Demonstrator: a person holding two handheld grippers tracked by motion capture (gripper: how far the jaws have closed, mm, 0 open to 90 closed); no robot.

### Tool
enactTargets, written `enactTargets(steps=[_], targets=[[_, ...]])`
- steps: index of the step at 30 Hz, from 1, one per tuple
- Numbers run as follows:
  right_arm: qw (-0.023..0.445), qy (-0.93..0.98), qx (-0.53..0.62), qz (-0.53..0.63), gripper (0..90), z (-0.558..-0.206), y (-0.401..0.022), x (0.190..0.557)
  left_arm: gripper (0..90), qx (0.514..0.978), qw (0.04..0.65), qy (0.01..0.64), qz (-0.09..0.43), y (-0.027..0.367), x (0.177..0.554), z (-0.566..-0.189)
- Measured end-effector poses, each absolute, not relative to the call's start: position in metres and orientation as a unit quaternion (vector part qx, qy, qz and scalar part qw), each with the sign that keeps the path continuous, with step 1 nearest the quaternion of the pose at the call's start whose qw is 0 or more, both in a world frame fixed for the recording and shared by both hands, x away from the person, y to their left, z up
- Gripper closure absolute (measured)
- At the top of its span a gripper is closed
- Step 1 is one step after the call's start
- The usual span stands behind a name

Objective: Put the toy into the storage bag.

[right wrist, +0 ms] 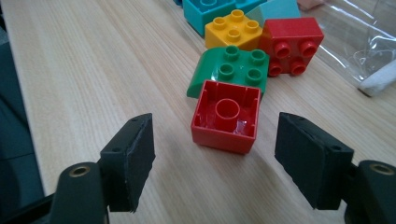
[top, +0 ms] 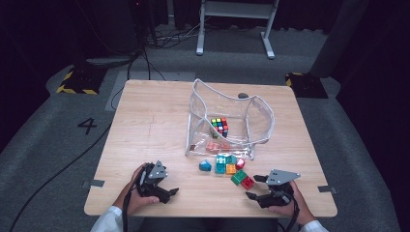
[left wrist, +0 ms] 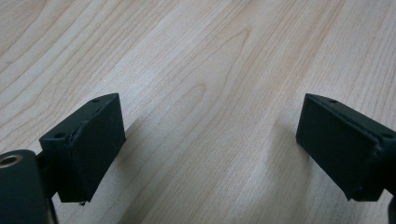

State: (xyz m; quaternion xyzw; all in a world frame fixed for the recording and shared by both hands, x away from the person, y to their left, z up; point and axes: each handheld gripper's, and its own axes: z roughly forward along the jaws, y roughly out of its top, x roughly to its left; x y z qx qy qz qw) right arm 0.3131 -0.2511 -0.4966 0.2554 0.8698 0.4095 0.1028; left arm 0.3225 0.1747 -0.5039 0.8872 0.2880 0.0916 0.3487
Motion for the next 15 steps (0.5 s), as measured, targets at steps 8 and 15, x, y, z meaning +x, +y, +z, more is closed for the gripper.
enactTargets(steps=[8, 15], targets=[[0.119, 0.869, 0.273, 0.396, 29.8, -0.503, -0.241, 0.320, 8.2, 0.887, 0.349, 0.288, 0.092, 0.175, 0.323, -0.504], [0.129, 0.863, 0.282, 0.399, 43.8, -0.503, -0.239, 0.323, 8.2, 0.887, 0.348, 0.288, 0.094, 0.175, 0.322, -0.504]])
